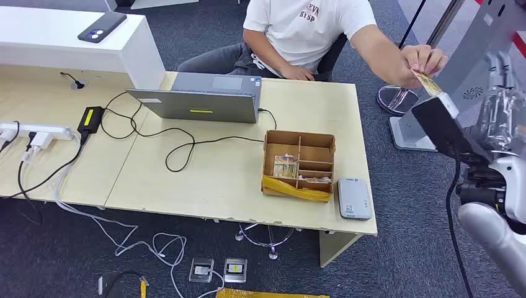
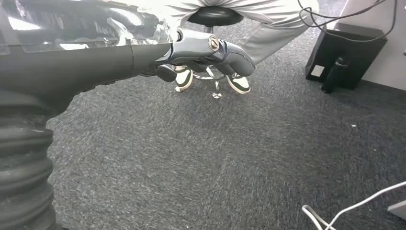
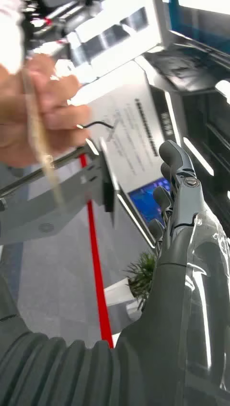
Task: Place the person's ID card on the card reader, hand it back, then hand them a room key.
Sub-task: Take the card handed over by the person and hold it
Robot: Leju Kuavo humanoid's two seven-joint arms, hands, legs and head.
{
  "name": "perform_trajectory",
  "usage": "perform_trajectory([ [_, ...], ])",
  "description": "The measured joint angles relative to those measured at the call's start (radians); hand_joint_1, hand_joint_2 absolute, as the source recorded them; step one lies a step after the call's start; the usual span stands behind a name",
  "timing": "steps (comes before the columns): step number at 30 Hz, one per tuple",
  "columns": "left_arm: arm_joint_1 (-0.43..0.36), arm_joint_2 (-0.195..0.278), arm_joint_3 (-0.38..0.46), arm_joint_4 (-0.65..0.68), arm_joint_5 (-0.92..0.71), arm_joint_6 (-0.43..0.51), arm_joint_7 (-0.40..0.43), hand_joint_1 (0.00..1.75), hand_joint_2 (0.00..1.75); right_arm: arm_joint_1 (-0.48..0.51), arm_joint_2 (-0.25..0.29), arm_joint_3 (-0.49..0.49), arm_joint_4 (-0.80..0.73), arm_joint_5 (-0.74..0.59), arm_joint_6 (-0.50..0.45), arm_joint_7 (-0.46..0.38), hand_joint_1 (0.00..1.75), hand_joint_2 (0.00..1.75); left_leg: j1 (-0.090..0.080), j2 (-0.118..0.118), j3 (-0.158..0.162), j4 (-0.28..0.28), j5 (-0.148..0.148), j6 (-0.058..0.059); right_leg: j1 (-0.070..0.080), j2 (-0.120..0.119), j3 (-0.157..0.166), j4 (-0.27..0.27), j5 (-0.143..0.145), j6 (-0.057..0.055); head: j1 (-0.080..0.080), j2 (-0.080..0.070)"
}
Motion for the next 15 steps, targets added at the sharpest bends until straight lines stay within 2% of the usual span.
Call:
perform_trajectory([
  [11,0.006,0.002,-0.011,0.000,-0.006,0.000,0.000,0.00,1.75,-0.028,0.093,0.122,0.110,0.009,0.029,-0.027,0.00,1.75,0.000,-0.003,-0.002,0.000,0.000,0.000,0.000,-0.002,-0.001,0.000,0.000,0.000,0.000,0.000],
  [15,0.006,0.002,-0.011,0.000,-0.007,0.000,0.000,0.00,1.75,-0.036,0.109,0.145,0.131,0.010,0.029,-0.029,0.21,1.75,0.000,-0.001,-0.002,0.000,0.000,0.000,0.000,0.000,-0.001,0.000,0.000,0.000,0.000,0.000],
])
